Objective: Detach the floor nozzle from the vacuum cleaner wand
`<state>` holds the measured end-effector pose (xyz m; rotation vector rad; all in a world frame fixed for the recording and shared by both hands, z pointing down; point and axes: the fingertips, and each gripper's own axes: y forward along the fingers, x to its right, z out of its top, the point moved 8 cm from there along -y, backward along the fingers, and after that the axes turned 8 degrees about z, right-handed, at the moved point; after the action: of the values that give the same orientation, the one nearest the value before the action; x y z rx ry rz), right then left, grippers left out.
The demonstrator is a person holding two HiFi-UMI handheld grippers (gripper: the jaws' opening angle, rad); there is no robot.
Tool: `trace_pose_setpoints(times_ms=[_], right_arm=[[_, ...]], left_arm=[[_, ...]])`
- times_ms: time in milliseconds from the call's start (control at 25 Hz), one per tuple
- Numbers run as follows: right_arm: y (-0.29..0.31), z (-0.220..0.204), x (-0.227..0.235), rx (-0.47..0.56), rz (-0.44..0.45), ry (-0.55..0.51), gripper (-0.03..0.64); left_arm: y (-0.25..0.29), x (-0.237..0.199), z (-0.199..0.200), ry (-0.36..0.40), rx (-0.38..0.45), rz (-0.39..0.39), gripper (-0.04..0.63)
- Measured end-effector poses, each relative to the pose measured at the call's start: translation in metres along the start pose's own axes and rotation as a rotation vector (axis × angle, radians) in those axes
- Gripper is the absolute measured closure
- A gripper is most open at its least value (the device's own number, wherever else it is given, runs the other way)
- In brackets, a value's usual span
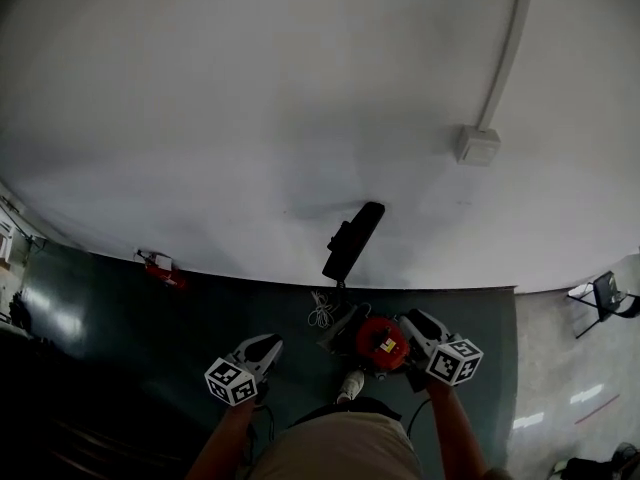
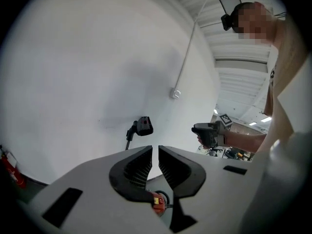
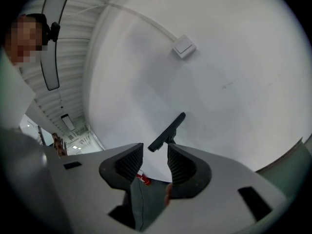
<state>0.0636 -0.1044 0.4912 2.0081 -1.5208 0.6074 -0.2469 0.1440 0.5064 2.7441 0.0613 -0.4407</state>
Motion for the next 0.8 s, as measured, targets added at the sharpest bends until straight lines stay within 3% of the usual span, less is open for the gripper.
trace_pose_setpoints(times_ms=[240, 480, 640, 800], right_arm=[[0.033, 0.01, 0.03, 0.028, -0.024, 0.05, 0.465], [0.058, 0.009, 0.042, 0.051, -0.057, 0.095, 0.465], [0.077, 0.01, 0.035, 0.072, -0.092, 0.101, 0.465], [0.093, 0.02, 0.031, 0.096, -0.162, 0.105, 0.465]], left_arm=[[0.048, -0.025, 0.02, 0.065, -0.042, -0.021, 0.524], [0.09, -0.055, 0.018, 0.104, -0.105, -0.074, 0.523], [0.127, -0.086, 0.017, 0.133, -0.154, -0.132, 0.51], [0.171, -0.111, 0.026, 0.207, -0.198, -0.214, 0.497]])
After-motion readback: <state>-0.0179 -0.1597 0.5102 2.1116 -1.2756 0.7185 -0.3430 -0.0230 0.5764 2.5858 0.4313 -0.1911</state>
